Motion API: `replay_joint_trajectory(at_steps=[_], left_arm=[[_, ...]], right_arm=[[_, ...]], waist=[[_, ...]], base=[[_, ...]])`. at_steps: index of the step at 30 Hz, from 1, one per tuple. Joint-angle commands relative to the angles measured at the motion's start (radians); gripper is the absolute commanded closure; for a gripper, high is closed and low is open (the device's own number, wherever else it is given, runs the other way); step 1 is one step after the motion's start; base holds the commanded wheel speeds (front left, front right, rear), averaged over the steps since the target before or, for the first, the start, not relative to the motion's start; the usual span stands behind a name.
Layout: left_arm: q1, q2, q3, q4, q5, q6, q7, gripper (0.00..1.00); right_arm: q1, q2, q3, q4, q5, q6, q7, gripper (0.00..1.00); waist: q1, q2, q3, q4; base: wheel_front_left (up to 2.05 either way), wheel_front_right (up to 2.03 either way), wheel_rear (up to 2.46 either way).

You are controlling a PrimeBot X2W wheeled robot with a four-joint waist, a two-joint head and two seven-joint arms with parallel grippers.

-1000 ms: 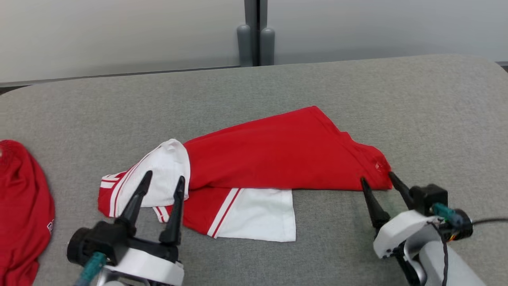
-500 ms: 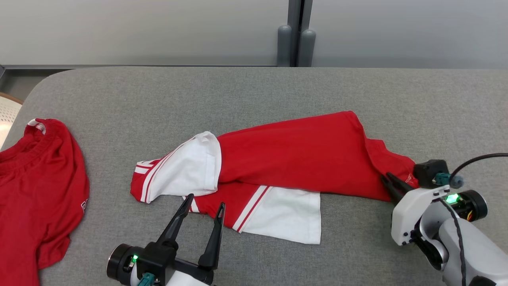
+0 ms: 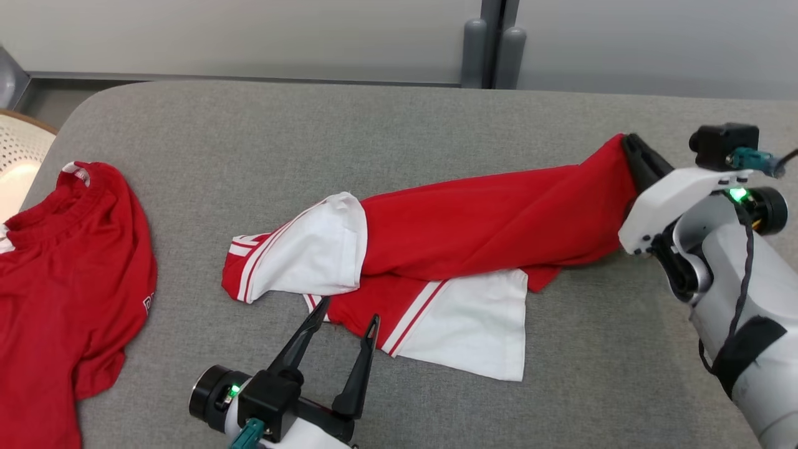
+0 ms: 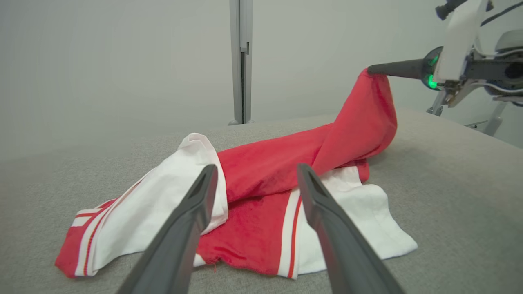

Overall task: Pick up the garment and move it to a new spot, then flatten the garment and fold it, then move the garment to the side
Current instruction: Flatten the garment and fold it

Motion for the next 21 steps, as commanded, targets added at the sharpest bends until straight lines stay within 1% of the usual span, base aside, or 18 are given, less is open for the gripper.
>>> replay_joint_trajectory(at_steps=[1,3,4,6,7,9,12,16,18,21], left_arm=[[-0.026,0.002,-0.013,0.009,0.009,-0.011,0.000,0.00],[-0.040,0.001,-0.038,0.014,0.003,-0.025,0.000,0.00],[-0.040,0.001,-0.038,0.014,0.003,-0.025,0.000,0.00],[-0.053,-0.001,-0.082,0.016,-0.006,-0.043,0.000,0.00],[-0.059,0.003,-0.114,0.022,-0.001,-0.048,0.000,0.00],[-0.077,0.031,-0.184,0.033,0.019,-0.056,0.000,0.00],[-0.116,0.071,-0.336,0.057,0.008,-0.057,0.000,0.00],[-0.187,0.120,-0.483,0.112,-0.022,-0.056,0.000,0.00],[-0.225,0.124,-0.530,0.150,-0.028,-0.056,0.000,0.00],[-0.277,0.110,-0.573,0.209,-0.024,-0.056,0.000,0.00]], right_arm=[[-0.047,0.012,-0.011,0.040,-0.032,0.000,-0.028,0.00],[-0.094,0.022,-0.029,0.086,-0.077,0.000,-0.080,0.00],[-0.094,0.022,-0.029,0.086,-0.077,0.000,-0.080,0.00],[-0.122,0.032,-0.052,0.122,-0.108,0.000,-0.140,0.00],[-0.130,0.030,-0.063,0.139,-0.128,0.000,-0.164,0.00],[-0.136,0.024,-0.082,0.161,-0.158,0.000,-0.199,0.00],[-0.116,0.012,-0.124,0.179,-0.189,0.000,-0.226,0.00],[-0.059,0.005,-0.192,0.159,-0.210,0.000,-0.237,0.00],[-0.017,0.004,-0.235,0.120,-0.218,0.000,-0.237,0.00],[0.064,0.006,-0.298,0.061,-0.233,0.000,-0.237,0.00]], waist=[[0.0000,0.0000,0.025,0.019],[0.0000,0.0000,0.040,0.023],[0.0000,0.0000,0.040,0.023],[0.0000,0.0000,0.053,0.022],[0.0000,0.0000,0.058,0.021],[0.0000,0.0000,0.067,0.015],[0.0000,0.0000,0.077,0.000],[0.0000,0.0000,0.073,-0.031],[0.0000,0.0000,0.065,-0.049],[0.0000,0.0000,0.057,-0.077]], base=[[0.00,0.00,0.00],[0.00,0.00,0.00],[0.00,0.00,0.00],[0.00,0.00,0.00],[0.00,0.00,0.00],[0.00,0.00,0.00],[0.00,0.00,0.00],[0.00,0.00,0.00],[0.00,0.00,0.00],[0.00,0.00,0.00]])
